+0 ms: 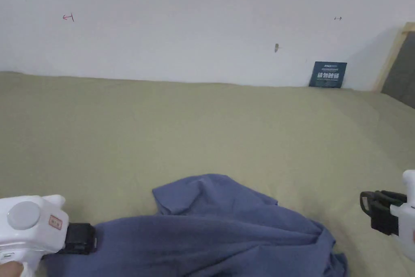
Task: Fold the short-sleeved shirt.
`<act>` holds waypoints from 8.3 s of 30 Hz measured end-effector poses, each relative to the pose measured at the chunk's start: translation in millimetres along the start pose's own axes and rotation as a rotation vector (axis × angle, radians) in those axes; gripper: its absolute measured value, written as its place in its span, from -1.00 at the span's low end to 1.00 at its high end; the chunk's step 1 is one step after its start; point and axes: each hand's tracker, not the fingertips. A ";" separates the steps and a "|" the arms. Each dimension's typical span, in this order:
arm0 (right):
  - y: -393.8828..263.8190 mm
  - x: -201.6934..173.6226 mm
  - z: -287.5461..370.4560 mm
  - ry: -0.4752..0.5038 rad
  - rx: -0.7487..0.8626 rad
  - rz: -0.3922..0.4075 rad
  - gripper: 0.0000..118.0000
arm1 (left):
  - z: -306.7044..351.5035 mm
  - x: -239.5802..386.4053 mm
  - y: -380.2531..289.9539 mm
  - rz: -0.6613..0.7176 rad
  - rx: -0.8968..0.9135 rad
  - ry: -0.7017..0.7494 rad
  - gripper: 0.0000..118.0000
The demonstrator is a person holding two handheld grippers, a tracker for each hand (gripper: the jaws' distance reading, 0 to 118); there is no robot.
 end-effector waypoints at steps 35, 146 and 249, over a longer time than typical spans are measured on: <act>-7.3 10.2 -81.4 0.232 -0.180 -0.317 -0.95 | 96.1 -10.1 -5.7 0.058 0.417 -0.230 -0.96; -85.9 -21.5 86.1 0.218 -0.092 -0.078 -1.00 | 72.0 -49.4 -189.5 0.044 0.234 -0.086 0.69; 295.5 7.1 -31.1 0.072 0.400 0.050 -0.96 | 262.0 -16.9 136.2 -0.172 0.825 -0.013 -0.94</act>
